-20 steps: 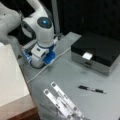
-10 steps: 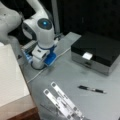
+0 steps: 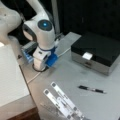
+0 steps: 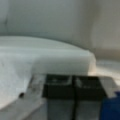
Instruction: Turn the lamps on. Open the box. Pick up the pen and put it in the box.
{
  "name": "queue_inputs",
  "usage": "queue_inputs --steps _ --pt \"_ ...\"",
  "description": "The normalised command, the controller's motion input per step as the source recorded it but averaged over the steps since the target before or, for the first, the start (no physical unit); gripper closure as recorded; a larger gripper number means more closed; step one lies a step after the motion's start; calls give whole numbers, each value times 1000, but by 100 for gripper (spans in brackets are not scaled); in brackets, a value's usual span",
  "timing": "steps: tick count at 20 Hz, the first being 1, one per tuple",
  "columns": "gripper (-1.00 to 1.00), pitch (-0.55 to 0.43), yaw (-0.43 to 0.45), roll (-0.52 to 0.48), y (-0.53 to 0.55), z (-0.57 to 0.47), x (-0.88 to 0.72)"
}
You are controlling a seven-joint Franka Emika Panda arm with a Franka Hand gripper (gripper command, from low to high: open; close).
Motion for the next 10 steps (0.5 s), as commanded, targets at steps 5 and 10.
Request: queue_inputs --steps 5,10 --pt "100 -588 -66 119 -206 -356 -1000" --pt "100 -537 -76 76 -191 -73 -961"
